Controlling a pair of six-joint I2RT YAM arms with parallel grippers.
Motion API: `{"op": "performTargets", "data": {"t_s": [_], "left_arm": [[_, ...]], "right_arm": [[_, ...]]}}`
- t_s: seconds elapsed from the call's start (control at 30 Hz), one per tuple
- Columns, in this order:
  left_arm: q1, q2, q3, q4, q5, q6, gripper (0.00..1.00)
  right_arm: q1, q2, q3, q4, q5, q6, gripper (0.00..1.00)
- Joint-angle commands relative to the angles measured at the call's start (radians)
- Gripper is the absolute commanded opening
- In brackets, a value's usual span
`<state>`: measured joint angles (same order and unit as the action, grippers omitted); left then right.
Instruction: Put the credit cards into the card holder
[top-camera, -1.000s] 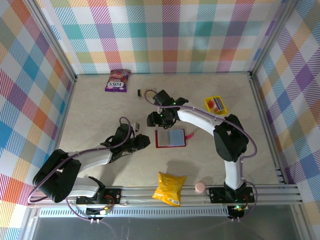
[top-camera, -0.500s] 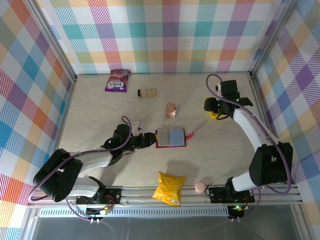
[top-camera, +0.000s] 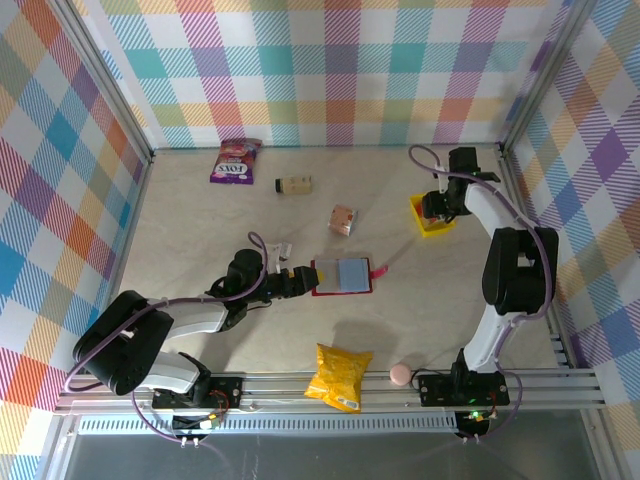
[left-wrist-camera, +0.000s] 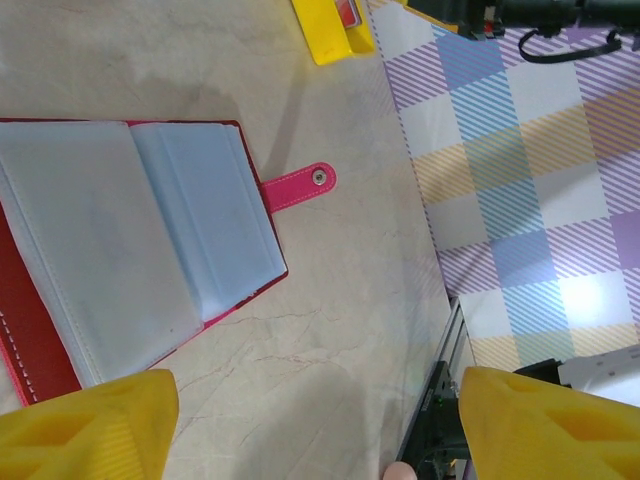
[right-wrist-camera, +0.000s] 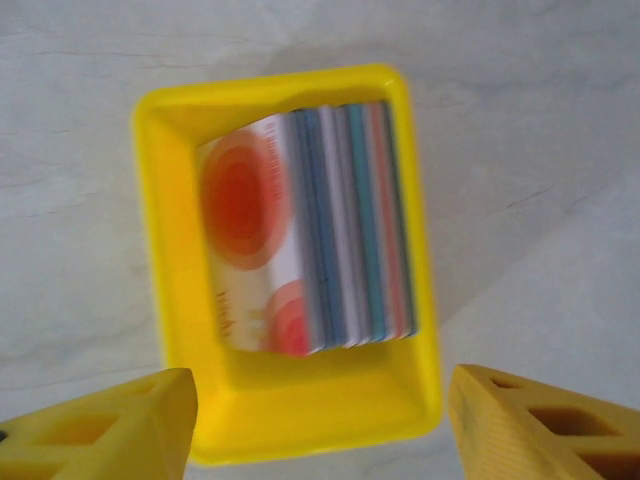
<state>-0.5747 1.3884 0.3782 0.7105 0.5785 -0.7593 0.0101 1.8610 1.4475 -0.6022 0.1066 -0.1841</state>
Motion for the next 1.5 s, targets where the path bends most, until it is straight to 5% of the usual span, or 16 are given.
{"op": "performTargets", "data": {"t_s": [0.0,0.63,1.07,1.47], "left_arm": [[-0.005,-0.017,0.001,0.02,0.019,0.037,0.76],[-0.005,-0.016,0.008,-0.012,0.007,0.056,0.85],[-0.005,-0.014,0.014,-0.016,0.018,0.055,0.85],[-0.005,-0.008,0.017,-0.019,0.02,0.057,0.85]], "right_arm": [[-0.023,0.043,0.063,-0.019,0.009,-0.119,0.69],[-0.018,0.234,0.225,-0.086,-0.073,-0.226,0.78],[-0.01,0.282,0.24,-0.042,-0.004,-0.241,0.79],[-0.01,0.228,0.201,0.046,0.071,-0.205,0.67]]}}
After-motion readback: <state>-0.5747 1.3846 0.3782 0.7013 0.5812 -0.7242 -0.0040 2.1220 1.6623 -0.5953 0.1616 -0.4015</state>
